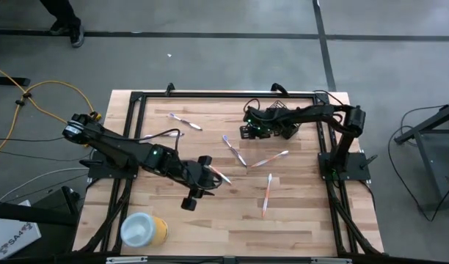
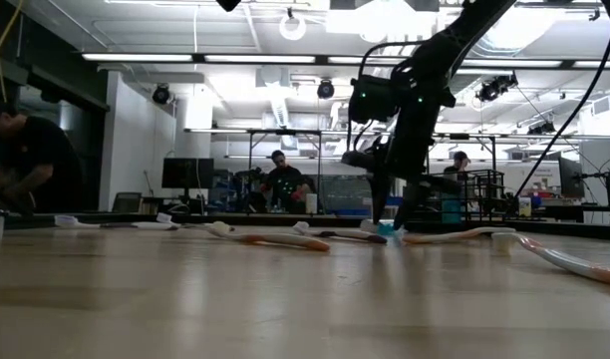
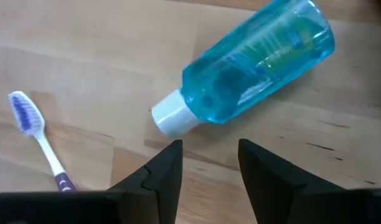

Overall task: Pick & Place toothbrushing station
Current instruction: Put the blue mouthwash bottle into the middle of the black mesh organizer

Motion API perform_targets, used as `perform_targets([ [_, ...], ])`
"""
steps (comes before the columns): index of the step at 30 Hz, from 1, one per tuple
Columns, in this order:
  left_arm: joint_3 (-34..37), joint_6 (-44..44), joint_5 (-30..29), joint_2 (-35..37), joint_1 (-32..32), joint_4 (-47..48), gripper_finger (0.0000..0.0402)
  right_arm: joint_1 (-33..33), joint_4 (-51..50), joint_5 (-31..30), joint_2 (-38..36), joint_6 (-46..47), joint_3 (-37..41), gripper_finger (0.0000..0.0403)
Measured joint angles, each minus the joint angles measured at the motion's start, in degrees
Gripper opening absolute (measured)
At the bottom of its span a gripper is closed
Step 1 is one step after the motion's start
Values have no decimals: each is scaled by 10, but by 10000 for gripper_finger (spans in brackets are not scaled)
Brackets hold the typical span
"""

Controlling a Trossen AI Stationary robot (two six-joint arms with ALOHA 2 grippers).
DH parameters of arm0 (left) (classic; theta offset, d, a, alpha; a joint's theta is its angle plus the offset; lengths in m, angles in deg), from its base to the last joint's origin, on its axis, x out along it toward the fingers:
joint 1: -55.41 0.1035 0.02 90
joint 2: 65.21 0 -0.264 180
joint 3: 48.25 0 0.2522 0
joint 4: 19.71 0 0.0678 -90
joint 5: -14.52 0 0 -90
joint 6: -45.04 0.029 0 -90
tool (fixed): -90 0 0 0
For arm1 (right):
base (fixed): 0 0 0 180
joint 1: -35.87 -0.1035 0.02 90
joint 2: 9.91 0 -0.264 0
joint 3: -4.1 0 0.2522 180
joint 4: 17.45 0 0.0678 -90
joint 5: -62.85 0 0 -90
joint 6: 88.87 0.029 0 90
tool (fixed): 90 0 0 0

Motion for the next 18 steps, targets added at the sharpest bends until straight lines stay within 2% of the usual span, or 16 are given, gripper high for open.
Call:
perform_targets([
  [6, 0, 3, 0, 0, 0, 0, 115, -1, -7, 2, 0, -35, 0, 148],
  [9, 0, 2, 0, 0, 0, 0, 115, -1, -18, 26, 0, -61, 0, 148],
  [13, 0, 2, 0, 0, 0, 0, 115, -1, -28, 71, -1, -133, 0, 148],
  [18, 0, 2, 0, 0, 0, 0, 115, -1, -46, 94, -1, -243, 0, 148],
])
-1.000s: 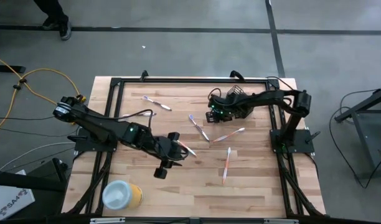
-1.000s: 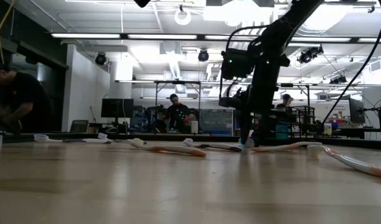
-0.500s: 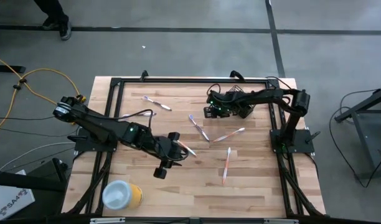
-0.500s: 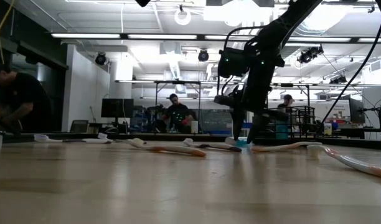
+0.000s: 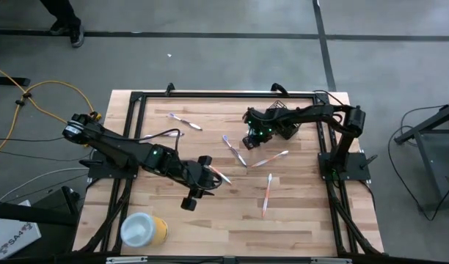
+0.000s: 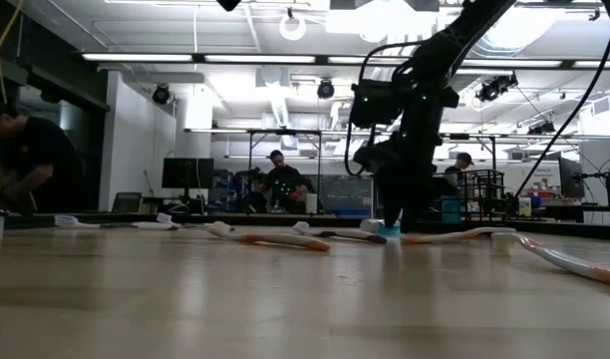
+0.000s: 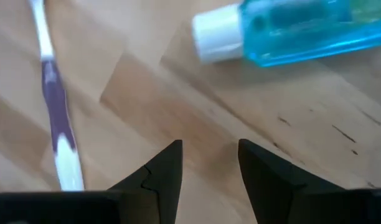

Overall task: Pick & Place toothbrushing station
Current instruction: Put the blue mouthwash bottle into the middle of the black mesh organizer

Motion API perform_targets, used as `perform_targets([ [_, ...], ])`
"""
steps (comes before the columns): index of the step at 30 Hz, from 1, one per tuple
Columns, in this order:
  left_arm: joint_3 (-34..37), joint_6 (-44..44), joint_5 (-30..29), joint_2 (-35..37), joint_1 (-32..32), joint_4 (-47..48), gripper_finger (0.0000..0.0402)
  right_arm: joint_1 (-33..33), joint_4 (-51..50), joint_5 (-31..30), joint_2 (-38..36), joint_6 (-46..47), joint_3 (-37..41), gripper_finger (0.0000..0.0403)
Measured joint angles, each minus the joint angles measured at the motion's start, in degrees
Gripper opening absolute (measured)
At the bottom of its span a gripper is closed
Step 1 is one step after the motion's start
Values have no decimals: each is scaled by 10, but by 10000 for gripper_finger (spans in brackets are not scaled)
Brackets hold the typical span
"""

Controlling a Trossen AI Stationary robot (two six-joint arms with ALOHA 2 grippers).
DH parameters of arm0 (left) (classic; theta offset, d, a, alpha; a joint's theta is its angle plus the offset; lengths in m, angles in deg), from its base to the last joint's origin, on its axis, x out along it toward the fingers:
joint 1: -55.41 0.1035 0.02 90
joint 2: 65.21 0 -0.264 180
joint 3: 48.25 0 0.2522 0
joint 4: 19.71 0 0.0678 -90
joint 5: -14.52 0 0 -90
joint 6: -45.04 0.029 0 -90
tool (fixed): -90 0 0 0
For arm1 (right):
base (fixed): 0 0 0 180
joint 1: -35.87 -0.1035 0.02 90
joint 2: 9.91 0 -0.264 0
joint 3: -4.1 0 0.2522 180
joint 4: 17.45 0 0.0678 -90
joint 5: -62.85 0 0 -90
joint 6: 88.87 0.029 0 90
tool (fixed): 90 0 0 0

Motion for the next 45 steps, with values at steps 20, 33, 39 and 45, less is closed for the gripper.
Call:
perform_targets([
  [20, 0, -2, -9, 0, 0, -10, 115, -35, 16, -190, -129, -581, -1, 148],
  [33, 0, -5, -23, 0, 0, -10, 115, -30, 39, -244, -116, -765, -1, 148],
  [39, 0, -6, -50, 0, 0, -10, 115, -12, 26, -215, -107, -760, -1, 148],
  [45, 0, -20, -50, 0, 0, -16, 115, -12, 10, -216, -83, -798, 0, 148],
])
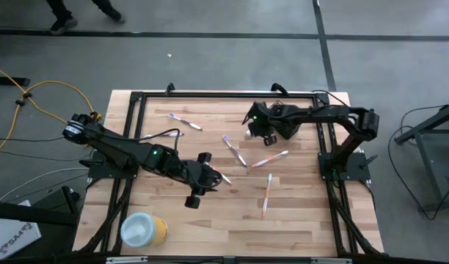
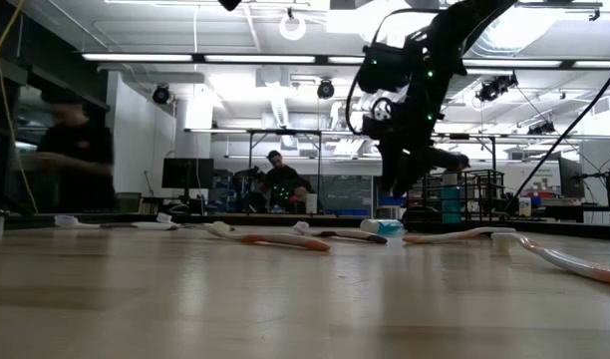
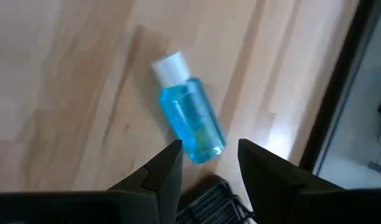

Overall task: Pick & Place toothbrushing station
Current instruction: Put the blue mouthwash bottle into the middle of the black mesh organizer

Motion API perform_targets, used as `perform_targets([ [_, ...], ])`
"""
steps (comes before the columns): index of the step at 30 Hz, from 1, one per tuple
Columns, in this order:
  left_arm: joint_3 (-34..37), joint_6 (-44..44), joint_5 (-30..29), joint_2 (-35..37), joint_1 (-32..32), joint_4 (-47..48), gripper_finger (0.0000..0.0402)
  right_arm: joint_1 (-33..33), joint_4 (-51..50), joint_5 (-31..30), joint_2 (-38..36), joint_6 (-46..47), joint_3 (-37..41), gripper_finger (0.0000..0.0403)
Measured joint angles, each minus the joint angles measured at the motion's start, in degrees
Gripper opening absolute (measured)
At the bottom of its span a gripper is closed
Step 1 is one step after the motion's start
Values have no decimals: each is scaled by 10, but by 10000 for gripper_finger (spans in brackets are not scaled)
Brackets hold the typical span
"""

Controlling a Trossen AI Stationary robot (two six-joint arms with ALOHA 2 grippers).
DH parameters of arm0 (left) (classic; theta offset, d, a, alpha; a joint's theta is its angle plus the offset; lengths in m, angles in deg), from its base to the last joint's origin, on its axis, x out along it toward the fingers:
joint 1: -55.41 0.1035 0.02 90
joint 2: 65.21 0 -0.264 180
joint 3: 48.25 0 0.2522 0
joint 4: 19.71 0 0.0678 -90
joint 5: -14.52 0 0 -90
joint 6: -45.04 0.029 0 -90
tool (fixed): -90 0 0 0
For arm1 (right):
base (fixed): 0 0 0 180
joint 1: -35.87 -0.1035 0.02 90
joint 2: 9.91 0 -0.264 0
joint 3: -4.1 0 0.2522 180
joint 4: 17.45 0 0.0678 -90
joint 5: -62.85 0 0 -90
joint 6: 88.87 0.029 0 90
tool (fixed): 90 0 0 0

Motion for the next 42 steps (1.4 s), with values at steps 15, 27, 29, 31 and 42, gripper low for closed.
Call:
perform_targets([
  [15, 0, -2, 0, 0, 0, -4, 115, -41, 2, -17, 4, 51, 0, 148],
  [27, 0, -1, -1, 0, 0, -4, 115, -95, 16, -70, -1, 168, -1, 148],
  [29, 0, -1, -1, 0, 0, -4, 115, -103, 20, -73, -1, 147, -1, 148],
  [31, 0, -1, -1, 0, 0, -4, 115, -106, 20, -72, -1, 120, -1, 148],
  [42, 0, -1, -1, 0, 0, -6, 115, -22, -36, 0, -1, 40, -68, 148],
])
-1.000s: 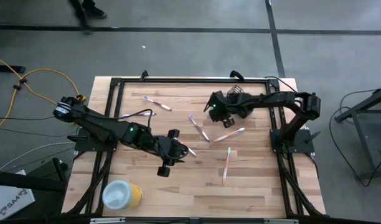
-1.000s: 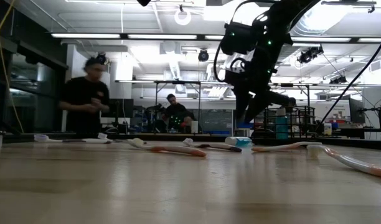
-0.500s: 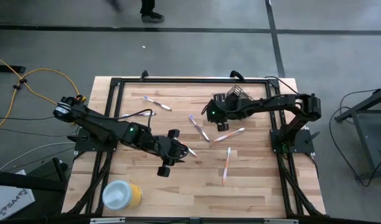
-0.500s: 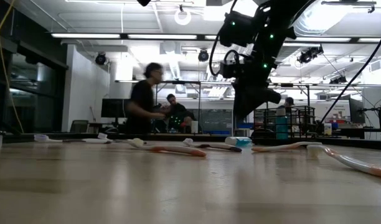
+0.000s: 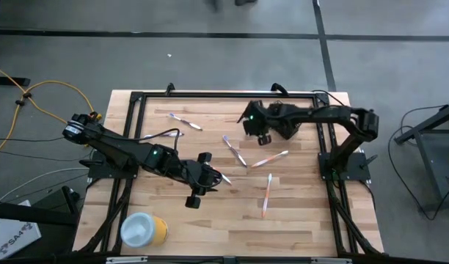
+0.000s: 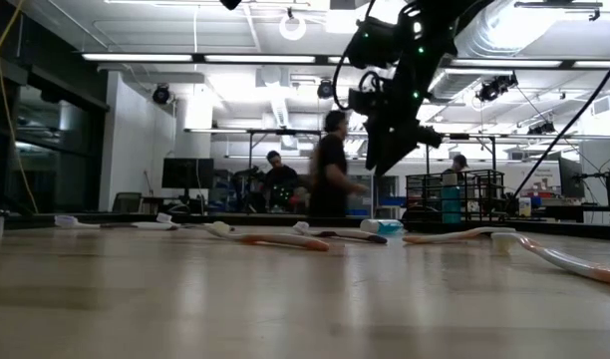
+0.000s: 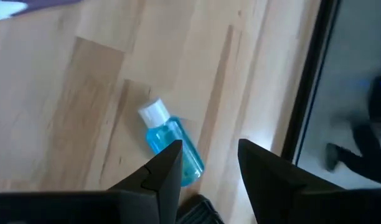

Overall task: Pick & Place toothbrushing station
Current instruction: Put the blue mouthwash bottle into the middle of the black mesh organizer

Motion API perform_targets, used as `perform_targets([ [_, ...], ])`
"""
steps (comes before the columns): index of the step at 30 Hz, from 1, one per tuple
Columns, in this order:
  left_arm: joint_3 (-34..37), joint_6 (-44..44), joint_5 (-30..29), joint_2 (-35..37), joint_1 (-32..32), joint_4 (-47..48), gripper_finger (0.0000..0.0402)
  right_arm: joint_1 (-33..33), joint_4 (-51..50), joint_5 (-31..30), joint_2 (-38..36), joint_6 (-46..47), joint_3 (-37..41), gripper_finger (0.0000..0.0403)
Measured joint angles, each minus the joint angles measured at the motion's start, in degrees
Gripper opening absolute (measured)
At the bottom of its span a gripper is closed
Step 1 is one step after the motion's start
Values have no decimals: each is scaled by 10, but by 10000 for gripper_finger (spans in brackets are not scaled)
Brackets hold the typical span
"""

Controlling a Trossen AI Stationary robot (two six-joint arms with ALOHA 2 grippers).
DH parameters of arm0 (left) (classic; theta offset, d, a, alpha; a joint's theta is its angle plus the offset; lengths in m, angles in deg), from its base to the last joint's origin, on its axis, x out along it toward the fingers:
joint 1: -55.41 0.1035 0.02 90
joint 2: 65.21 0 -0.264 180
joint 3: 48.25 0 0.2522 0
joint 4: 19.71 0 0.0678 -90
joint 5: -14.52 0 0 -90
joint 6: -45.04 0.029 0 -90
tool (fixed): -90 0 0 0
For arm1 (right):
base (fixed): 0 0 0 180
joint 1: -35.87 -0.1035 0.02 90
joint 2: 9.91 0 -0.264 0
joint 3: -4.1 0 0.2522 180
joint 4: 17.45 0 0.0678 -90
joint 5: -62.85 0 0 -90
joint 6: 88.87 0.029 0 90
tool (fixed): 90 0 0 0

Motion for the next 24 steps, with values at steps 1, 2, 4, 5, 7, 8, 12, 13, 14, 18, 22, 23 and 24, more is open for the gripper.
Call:
perform_targets([
  [1, 0, 0, 0, 0, 0, 0, 115, 9, -10, 16, 0, -8, -7, 148],
  [2, 0, 0, 0, 0, 0, 0, 115, 17, -17, 34, 0, -17, -10, 148],
  [4, 0, 0, 0, 0, 0, 0, 115, 29, -32, 68, 0, -35, -13, 148],
  [5, 0, 0, 0, 0, 0, 0, 115, 35, -39, 80, 0, -44, -13, 148],
  [7, 0, 0, 0, 0, 0, 0, 115, 44, -50, 94, 0, -60, -14, 148],
  [8, 0, 0, 0, 0, 0, 0, 115, 48, -54, 93, 3, -67, -14, 148],
  [12, 0, 0, 0, 0, 0, 0, 115, 60, -72, 95, 22, -75, -14, 148],
  [13, 0, 0, 0, 0, 0, 0, 115, 62, -73, 98, 30, -76, -14, 148],
  [14, 0, 0, 0, 0, 0, 0, 115, 62, -73, 105, 36, -80, -14, 148],
  [18, 0, 0, 0, 0, 0, 0, 115, 54, -79, 106, 59, -86, -14, 148],
  [22, 0, 0, 0, 0, 0, 0, 115, 43, -76, 108, 63, -83, -14, 148],
  [23, 0, 0, 0, 0, 0, 0, 115, 39, -71, 106, 63, -82, -14, 148],
  [24, 0, 0, 0, 0, 0, 0, 115, 35, -64, 100, 63, -77, -14, 148],
])
